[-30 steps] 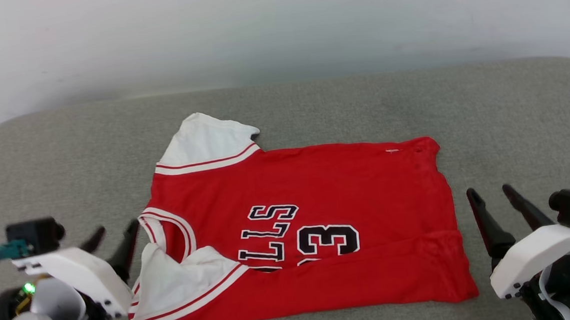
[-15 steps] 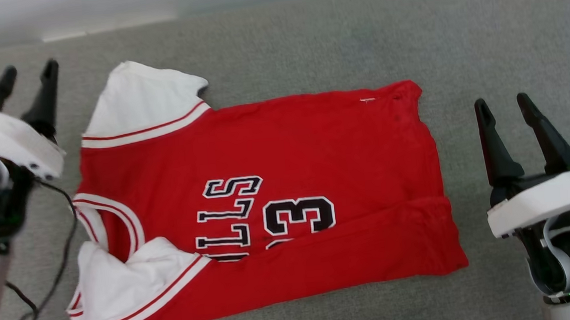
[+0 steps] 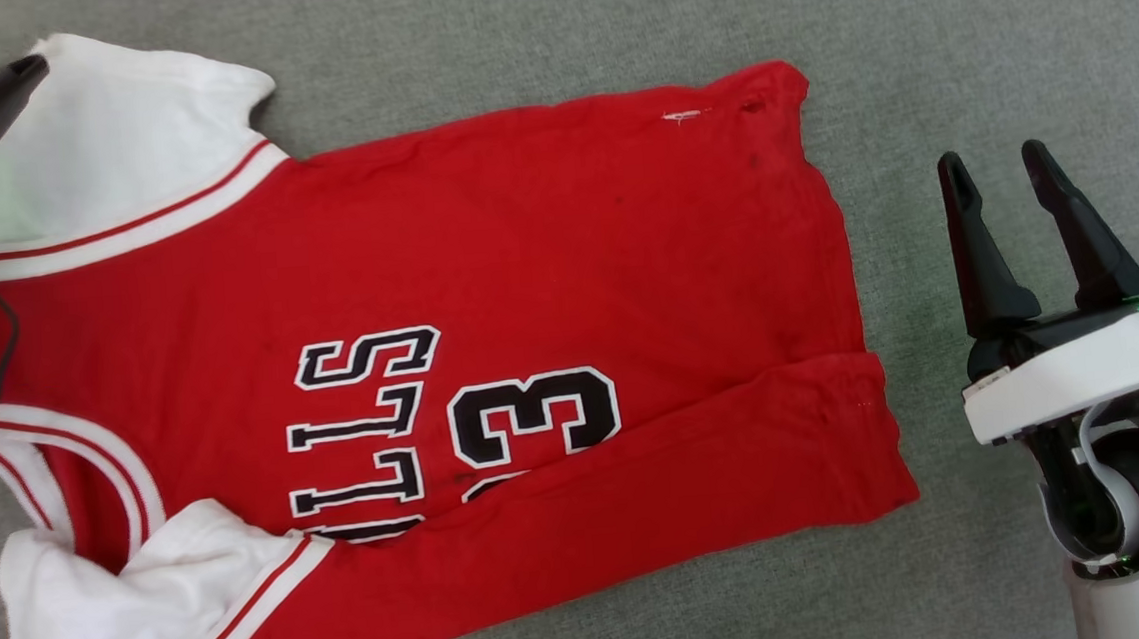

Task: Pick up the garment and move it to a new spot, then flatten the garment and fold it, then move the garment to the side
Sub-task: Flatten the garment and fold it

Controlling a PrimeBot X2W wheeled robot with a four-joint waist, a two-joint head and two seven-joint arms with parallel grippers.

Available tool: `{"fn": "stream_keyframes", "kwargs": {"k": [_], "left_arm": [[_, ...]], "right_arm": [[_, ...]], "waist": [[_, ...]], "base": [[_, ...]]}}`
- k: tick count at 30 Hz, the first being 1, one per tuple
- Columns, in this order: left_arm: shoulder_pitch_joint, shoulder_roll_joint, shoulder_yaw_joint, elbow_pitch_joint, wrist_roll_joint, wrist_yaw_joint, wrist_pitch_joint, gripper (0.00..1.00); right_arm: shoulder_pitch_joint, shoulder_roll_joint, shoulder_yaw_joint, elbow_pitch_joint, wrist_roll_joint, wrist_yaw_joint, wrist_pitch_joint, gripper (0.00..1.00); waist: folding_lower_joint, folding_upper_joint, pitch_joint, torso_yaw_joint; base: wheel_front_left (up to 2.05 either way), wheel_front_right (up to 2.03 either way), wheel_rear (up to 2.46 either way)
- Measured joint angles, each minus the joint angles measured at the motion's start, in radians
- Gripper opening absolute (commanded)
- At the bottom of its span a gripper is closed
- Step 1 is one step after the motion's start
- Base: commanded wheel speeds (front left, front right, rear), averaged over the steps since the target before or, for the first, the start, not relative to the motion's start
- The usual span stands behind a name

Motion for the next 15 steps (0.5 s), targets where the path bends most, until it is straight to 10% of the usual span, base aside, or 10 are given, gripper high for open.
{"fn": "stream_keyframes", "kwargs": {"k": [10, 11, 13, 15], "left_arm": [[-0.023, -0.002, -0.002, 0.112, -0.093, -0.007, 0.136, 1.0], [-0.025, -0.004, -0.001, 0.115, -0.101, -0.008, 0.14, 0.78], [-0.025, -0.009, -0.002, 0.117, -0.105, -0.008, 0.139, 0.0], [-0.023, -0.016, -0.004, 0.122, -0.111, -0.008, 0.125, 0.0]], "right_arm": [[-0.022, 0.001, 0.014, 0.038, 0.042, 0.0, -0.014, 1.0], [-0.022, 0.001, 0.014, 0.041, 0.042, 0.0, -0.013, 1.0], [-0.023, 0.001, 0.016, 0.045, 0.058, 0.0, -0.009, 1.0], [-0.029, 0.001, 0.017, 0.049, 0.064, 0.0, 0.001, 1.0]], "waist": [[-0.0001, 0.0, 0.065, -0.043], [-0.0001, 0.0, 0.066, -0.043], [-0.0002, 0.0, 0.067, -0.043], [-0.0001, 0.0, 0.064, -0.042]], "base": [[0.0, 0.0, 0.0], [0.0, 0.0, 0.0], [0.0, 0.0, 0.0], [0.0, 0.0, 0.0]]}}
